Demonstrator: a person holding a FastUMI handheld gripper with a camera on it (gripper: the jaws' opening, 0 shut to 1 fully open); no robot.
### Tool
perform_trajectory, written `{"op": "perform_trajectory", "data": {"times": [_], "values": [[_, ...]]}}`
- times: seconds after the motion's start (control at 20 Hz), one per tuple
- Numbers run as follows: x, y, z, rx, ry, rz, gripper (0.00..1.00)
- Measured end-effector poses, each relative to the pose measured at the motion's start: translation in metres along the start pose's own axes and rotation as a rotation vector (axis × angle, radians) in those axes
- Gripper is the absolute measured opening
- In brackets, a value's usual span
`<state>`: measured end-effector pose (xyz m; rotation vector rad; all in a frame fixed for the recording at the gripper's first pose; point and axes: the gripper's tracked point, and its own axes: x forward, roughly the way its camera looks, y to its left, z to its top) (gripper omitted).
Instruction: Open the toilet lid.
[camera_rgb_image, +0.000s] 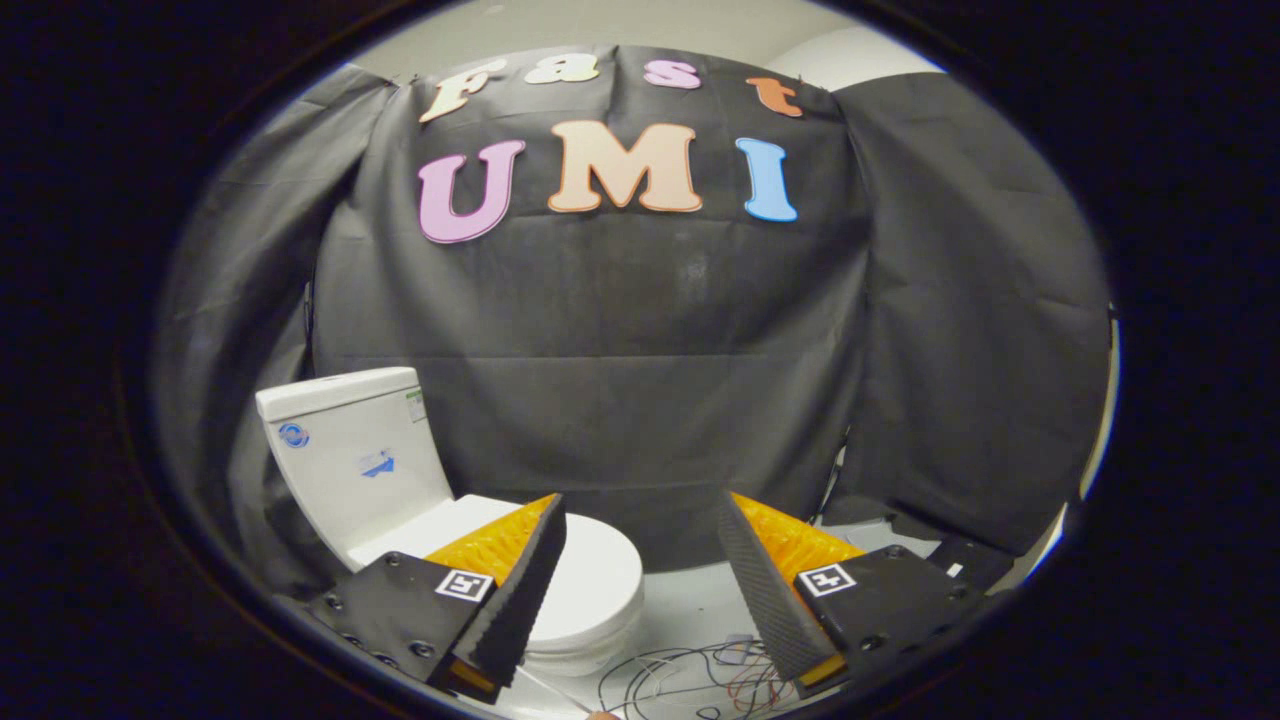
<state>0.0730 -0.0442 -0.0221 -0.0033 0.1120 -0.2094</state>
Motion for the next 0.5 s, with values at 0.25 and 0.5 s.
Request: {"op": "perform_trajectory", "data": {"times": [0.25, 0.5], "values": [[-0.009, 0.002, 0.013, 0.026, -0.046, 0.048, 0.95], [-0.013, 0.013, 0.019, 0.04, -0.074, 0.101, 0.95]]}}
